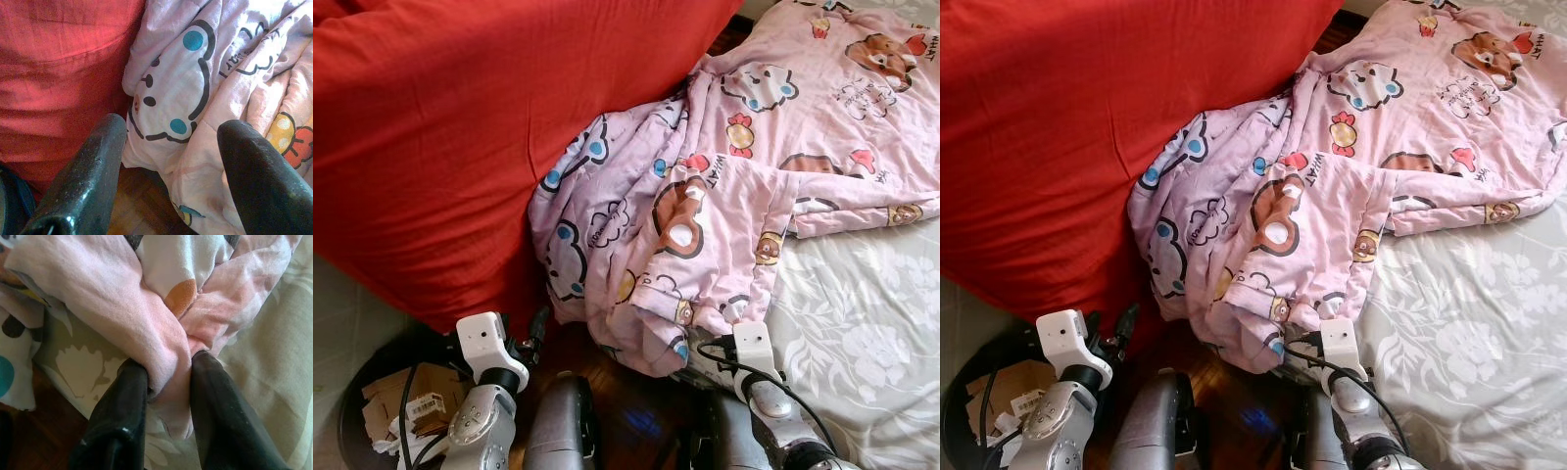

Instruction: Clean up the room

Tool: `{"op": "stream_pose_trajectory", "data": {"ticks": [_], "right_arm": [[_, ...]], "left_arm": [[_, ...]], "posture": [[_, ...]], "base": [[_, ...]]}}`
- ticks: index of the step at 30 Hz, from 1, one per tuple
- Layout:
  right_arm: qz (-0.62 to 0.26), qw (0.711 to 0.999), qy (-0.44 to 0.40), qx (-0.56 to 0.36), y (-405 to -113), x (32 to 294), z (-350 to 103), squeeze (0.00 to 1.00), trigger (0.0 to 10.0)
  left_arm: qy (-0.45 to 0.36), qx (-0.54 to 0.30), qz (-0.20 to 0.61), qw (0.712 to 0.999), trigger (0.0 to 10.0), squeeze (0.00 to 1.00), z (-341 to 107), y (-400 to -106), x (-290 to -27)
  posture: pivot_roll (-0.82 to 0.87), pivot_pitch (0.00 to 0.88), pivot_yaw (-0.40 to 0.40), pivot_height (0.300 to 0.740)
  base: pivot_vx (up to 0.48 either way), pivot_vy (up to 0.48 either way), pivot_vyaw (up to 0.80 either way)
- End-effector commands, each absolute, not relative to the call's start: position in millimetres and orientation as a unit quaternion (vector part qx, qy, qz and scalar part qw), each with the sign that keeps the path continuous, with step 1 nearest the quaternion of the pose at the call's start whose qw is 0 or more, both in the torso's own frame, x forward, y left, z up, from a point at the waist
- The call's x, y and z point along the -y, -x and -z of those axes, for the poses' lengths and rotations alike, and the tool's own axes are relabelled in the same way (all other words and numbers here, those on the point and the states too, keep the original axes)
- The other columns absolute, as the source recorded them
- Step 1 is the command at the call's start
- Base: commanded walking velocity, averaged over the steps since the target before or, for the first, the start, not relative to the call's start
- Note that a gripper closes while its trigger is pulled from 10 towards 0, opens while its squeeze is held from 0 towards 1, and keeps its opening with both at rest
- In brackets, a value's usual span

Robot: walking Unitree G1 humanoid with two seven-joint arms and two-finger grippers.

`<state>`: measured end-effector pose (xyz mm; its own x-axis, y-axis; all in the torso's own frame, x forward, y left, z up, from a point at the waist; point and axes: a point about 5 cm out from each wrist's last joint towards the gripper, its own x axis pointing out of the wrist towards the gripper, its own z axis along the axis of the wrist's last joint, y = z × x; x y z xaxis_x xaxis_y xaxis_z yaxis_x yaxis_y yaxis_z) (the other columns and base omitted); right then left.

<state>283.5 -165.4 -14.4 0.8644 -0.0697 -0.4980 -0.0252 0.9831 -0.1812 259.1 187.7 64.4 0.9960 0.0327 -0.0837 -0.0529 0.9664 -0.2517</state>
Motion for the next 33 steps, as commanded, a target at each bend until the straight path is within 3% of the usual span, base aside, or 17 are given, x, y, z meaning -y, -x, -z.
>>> {"op": "stream_pose_trajectory", "data": {"ticks": [1,10,14,16,17,18,25,33], "right_arm": [[0.012,0.958,0.081,-0.273,-276,164,21,0.00,0.0],[0.017,0.962,0.069,-0.262,-274,169,21,0.00,0.0],[0.026,0.962,0.059,-0.266,-273,172,22,0.00,0.0],[0.024,0.963,0.051,-0.262,-273,171,22,0.00,0.3],[0.025,0.965,0.050,-0.257,-274,171,20,0.00,4.4],[0.027,0.967,0.040,-0.250,-276,171,18,0.00,10.0],[0.030,0.978,-0.013,-0.205,-285,170,7,0.00,10.0],[0.047,0.978,-0.023,-0.200,-286,177,5,0.00,10.0]], "left_arm": [[0.119,-0.063,-0.027,0.991,10.0,0.00,-54,-254,-190],[0.119,-0.071,-0.026,0.990,10.0,0.00,-48,-262,-188],[0.117,-0.081,-0.027,0.989,10.0,0.00,-42,-268,-190],[0.112,-0.096,-0.029,0.989,10.0,0.00,-34,-270,-192],[0.110,-0.100,-0.028,0.989,10.0,0.00,-33,-271,-192],[0.108,-0.102,-0.027,0.989,10.0,0.00,-32,-273,-192],[0.096,-0.104,-0.027,0.990,10.0,0.00,-34,-288,-199],[0.097,-0.124,-0.031,0.987,10.0,0.00,-22,-291,-194]], "posture": [[0.12,0.289,0.019,0.634],[0.11,0.249,0.014,0.634],[0.10,0.201,0.019,0.634],[0.08,0.136,0.034,0.634],[0.08,0.125,0.038,0.634],[0.08,0.099,0.043,0.634],[0.06,0.000,0.047,0.634],[0.04,0.000,0.042,0.664]], "base": [[0.000,0.000,0.00],[0.000,0.000,0.00],[0.000,0.000,0.00],[0.000,0.000,0.00],[0.000,0.000,0.00],[0.000,0.000,0.00],[0.000,0.000,0.00],[0.000,0.000,0.00]]}}
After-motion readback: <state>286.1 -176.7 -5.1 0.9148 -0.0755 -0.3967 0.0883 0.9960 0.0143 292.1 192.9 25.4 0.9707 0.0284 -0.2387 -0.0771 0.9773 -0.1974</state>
